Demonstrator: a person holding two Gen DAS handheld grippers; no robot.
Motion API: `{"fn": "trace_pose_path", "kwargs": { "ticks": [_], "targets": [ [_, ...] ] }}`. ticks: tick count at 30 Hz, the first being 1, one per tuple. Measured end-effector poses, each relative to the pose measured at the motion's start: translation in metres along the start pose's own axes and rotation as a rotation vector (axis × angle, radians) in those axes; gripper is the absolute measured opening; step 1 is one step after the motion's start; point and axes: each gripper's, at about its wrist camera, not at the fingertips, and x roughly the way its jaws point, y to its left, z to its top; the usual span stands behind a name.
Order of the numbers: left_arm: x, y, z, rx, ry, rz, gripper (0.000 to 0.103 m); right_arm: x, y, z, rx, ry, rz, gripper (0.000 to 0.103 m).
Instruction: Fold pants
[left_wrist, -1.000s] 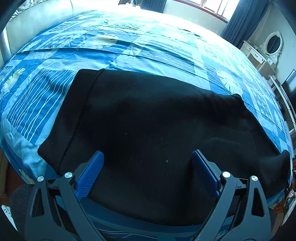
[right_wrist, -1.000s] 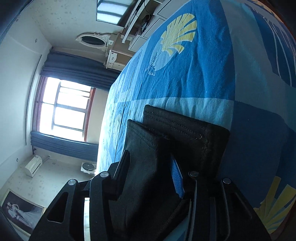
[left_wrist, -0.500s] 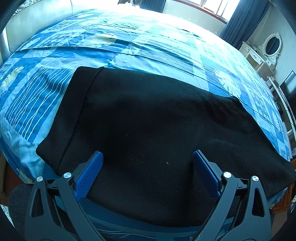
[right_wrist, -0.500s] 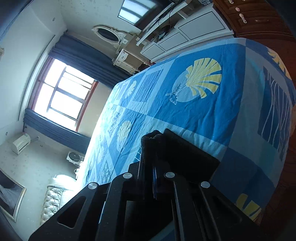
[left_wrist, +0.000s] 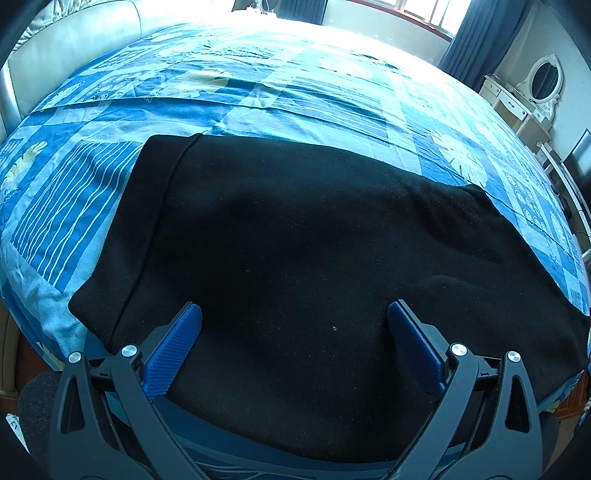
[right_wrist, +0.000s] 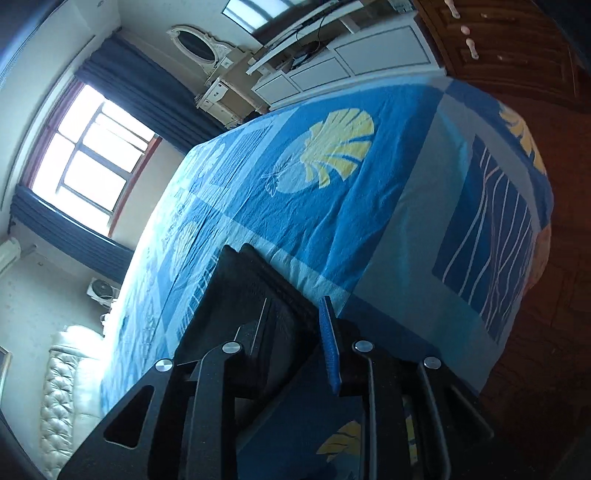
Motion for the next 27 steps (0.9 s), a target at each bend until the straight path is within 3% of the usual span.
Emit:
{"fn": "trace_pose_path", "kwargs": {
  "ticks": [3,5,9,11,12,13,14,16,21,24,27],
  "targets": [
    [0.002,-0.001,0.000,0.002,0.001,0.008,0.100,0.016,0.020,0.020,-0.062,0.033,0.047,0.036],
    [0.003,-0.001,0.001,0.000,0.001,0.014,0.100,0.037,0.042,0.030,-0.134,0.069,0.060,0.042],
    [0.003,-0.002,0.002,-0.007,0.003,0.026,0.101,0.086,0.073,0.040,-0.250,0.162,0.038,0.053],
    [0.004,-0.002,0.002,-0.008,0.004,0.030,0.101,0.103,0.086,0.036,-0.331,0.199,-0.005,0.053],
    [0.004,-0.002,0.002,-0.007,0.004,0.032,0.101,0.110,0.092,0.033,-0.366,0.217,-0.008,0.052],
    [0.004,-0.002,0.002,-0.006,0.004,0.036,0.101,0.116,0.097,0.030,-0.403,0.232,-0.023,0.030],
    [0.005,-0.003,0.002,-0.004,0.004,0.039,0.101,0.119,0.102,0.027,-0.451,0.231,-0.078,0.022],
    [0.005,-0.003,0.002,-0.001,0.004,0.046,0.101,0.117,0.110,0.026,-0.493,0.215,-0.087,0.016],
    [0.006,-0.005,0.002,0.002,0.005,0.058,0.101,0.094,0.104,0.041,-0.414,0.095,-0.025,0.014],
    [0.007,-0.005,0.002,0.002,0.000,0.063,0.101,0.124,0.088,0.033,-0.392,0.169,-0.088,0.014],
    [0.008,-0.006,0.002,0.007,-0.004,0.069,0.101,0.123,0.078,0.033,-0.326,0.158,-0.035,0.018]
  ]
}}
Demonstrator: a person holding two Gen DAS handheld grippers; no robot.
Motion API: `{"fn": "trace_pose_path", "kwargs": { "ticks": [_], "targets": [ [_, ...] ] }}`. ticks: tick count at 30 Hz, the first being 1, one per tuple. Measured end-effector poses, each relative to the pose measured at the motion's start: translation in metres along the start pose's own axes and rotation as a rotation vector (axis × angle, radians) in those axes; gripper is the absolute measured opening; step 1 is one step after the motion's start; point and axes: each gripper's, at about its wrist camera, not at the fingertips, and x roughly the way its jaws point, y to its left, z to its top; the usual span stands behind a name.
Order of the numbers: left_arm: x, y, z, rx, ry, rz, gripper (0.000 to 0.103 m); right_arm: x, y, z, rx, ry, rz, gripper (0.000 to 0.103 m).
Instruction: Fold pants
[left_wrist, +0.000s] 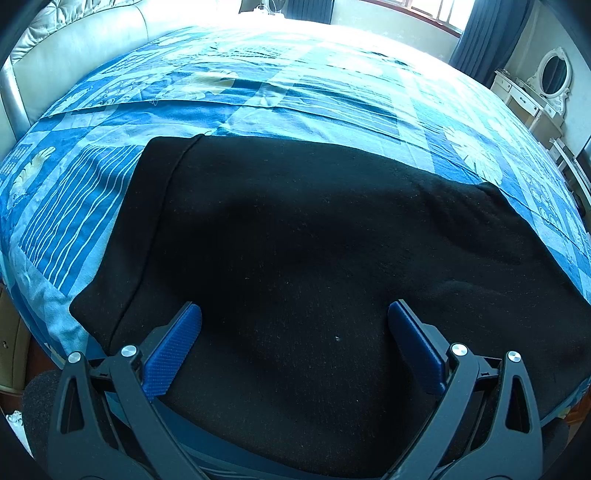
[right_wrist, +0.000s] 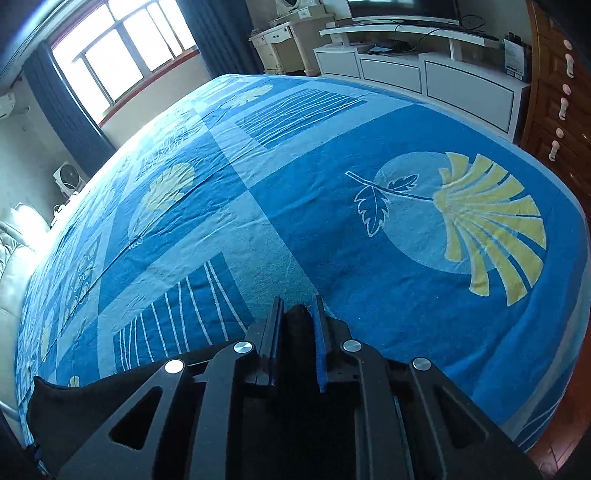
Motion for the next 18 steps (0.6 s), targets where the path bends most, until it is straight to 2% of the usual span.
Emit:
{"fn": "trace_pose_path", "kwargs": {
  "ticks": [2,4,5,7,9,12,15,18],
  "targets": [
    [0.000,0.000,0.000,-0.001,-0.003,0.000,0.101,-0.008,-0.009,0.002,0.049,0.007,0.054,0.028],
    [-0.001,0.000,0.000,0.000,-0.010,-0.002,0.101,-0.019,-0.024,0.002,0.099,0.008,0.098,0.056],
    [-0.001,0.000,0.000,0.002,-0.014,-0.005,0.101,-0.024,-0.032,0.002,0.125,0.010,0.131,0.060],
    [-0.004,0.002,-0.001,0.005,-0.024,-0.018,0.101,-0.031,-0.051,0.001,0.181,0.034,0.219,0.062],
    [-0.007,0.004,-0.002,0.006,-0.033,-0.039,0.101,-0.034,-0.069,-0.003,0.233,0.067,0.271,0.062],
    [-0.011,0.007,-0.003,0.011,-0.033,-0.061,0.101,-0.037,-0.091,-0.009,0.285,0.097,0.305,0.062],
    [-0.014,0.011,-0.003,0.009,-0.027,-0.064,0.101,-0.044,-0.107,-0.011,0.327,0.070,0.335,0.062],
    [-0.017,0.015,-0.002,0.000,-0.029,-0.066,0.101,-0.033,-0.113,-0.015,0.349,0.136,0.410,0.063]
  ]
}}
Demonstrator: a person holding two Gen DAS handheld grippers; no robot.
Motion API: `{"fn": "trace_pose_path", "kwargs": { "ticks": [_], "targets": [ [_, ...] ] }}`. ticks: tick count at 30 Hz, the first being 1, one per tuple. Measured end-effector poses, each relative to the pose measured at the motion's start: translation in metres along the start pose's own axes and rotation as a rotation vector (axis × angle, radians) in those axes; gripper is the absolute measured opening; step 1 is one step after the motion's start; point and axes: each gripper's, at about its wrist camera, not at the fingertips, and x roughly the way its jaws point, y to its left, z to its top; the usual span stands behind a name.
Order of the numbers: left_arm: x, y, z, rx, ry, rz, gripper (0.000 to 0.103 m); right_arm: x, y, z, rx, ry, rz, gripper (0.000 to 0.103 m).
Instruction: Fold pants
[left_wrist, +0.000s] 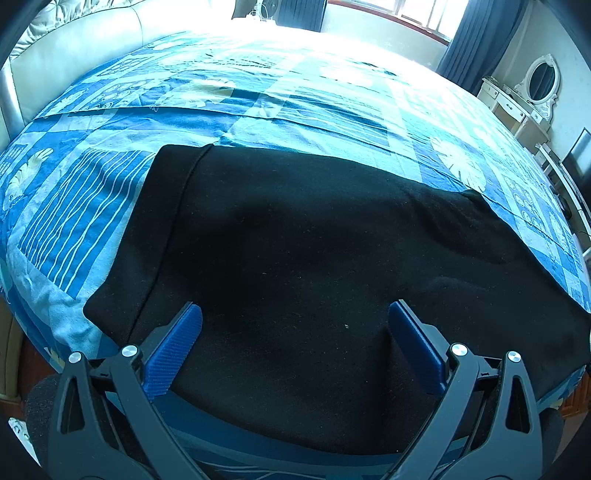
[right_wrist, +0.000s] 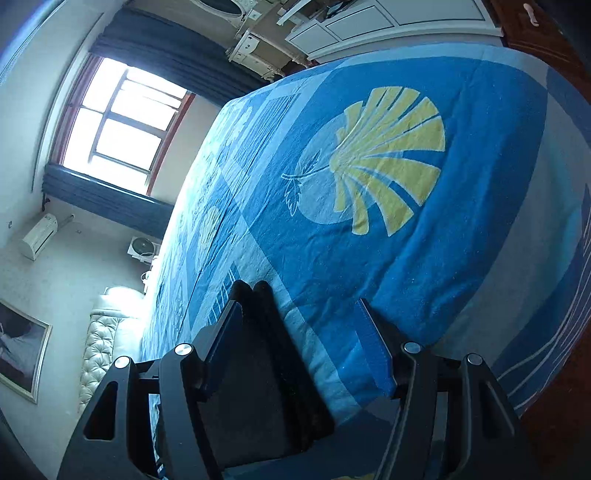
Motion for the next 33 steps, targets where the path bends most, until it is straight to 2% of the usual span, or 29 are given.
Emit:
{"fn": "trace_pose_path", "kwargs": {
  "ticks": [3,8,12,15,17,18,20,21,22,25,29,33],
  "targets": [
    [-0.003,0.003,0.002,-0.012,-0.011,-0.001,0.101,0.004,-0.001,0.001,-0.009,0.021,0.025,0.065],
    [-0.004,0.007,0.003,-0.021,-0.009,0.002,0.101,0.021,0.008,-0.006,-0.042,0.112,0.080,0.066],
    [-0.003,0.009,0.003,-0.006,-0.011,0.012,0.101,0.035,0.025,-0.017,-0.111,0.199,0.087,0.067],
    [-0.003,0.010,0.003,-0.002,-0.009,0.010,0.101,0.041,0.036,-0.024,-0.141,0.232,0.072,0.067],
    [-0.002,0.011,0.002,0.004,-0.006,0.009,0.101,0.045,0.042,-0.028,-0.156,0.243,0.051,0.063],
    [-0.002,0.011,0.002,0.009,-0.005,0.008,0.101,0.046,0.045,-0.031,-0.163,0.250,0.036,0.056],
    [-0.001,0.011,0.001,0.024,-0.003,0.009,0.101,0.051,0.052,-0.037,-0.169,0.261,0.031,0.048],
    [-0.001,0.010,0.001,0.033,-0.001,0.011,0.101,0.055,0.056,-0.042,-0.170,0.274,0.028,0.035],
    [0.000,0.010,0.000,0.040,0.000,0.011,0.101,0.058,0.060,-0.047,-0.174,0.278,0.018,0.031],
    [0.000,0.010,-0.001,0.056,0.000,0.008,0.101,0.059,0.077,-0.061,-0.191,0.236,0.018,0.028],
    [0.000,0.012,0.000,0.066,0.005,-0.010,0.101,0.050,0.106,-0.071,-0.179,0.145,0.111,0.027],
    [-0.001,0.016,0.000,0.056,0.005,-0.036,0.101,0.036,0.154,-0.085,-0.240,0.103,0.179,0.027]
  ]
}}
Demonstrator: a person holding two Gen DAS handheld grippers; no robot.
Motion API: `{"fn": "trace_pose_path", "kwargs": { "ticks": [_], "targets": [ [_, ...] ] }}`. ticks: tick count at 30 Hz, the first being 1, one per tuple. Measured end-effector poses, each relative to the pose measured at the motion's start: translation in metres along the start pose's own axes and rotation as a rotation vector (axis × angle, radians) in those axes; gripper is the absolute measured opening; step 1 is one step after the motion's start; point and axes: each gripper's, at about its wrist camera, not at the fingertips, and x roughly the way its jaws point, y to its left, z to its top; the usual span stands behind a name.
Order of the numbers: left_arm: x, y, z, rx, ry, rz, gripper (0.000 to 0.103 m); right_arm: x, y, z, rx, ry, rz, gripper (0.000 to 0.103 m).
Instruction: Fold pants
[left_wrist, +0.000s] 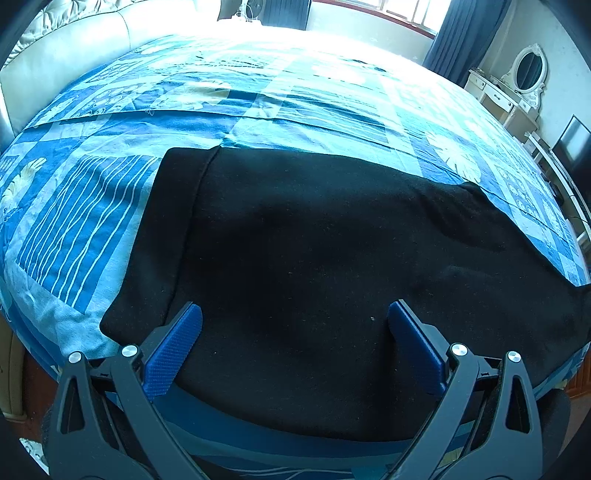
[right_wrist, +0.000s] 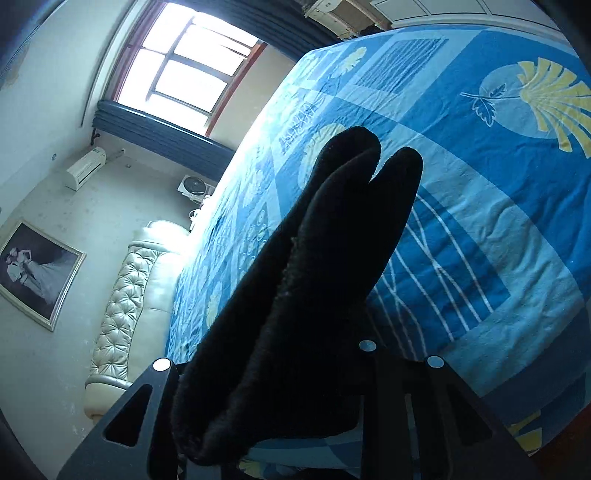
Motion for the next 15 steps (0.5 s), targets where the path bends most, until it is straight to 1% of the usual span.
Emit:
{"fn": "trace_pose_path", "kwargs": {
  "ticks": [4,8,11,15],
  "targets": [
    [0.001,-0.003,0.000,0.018,0.003,0.013,0.101,0.011,0.063,-0.009,-0.091,0.003,0.055,0.027],
    [0.000,-0.005,0.001,0.006,0.013,0.018,0.101,0.036,0.122,-0.025,-0.174,0.037,0.100,0.027],
    [-0.001,-0.005,0.001,0.006,0.018,0.010,0.101,0.068,0.162,-0.045,-0.255,0.085,0.100,0.027],
    [-0.002,-0.009,-0.001,0.019,0.025,0.011,0.101,0.113,0.185,-0.081,-0.320,0.174,0.074,0.027]
  ]
}}
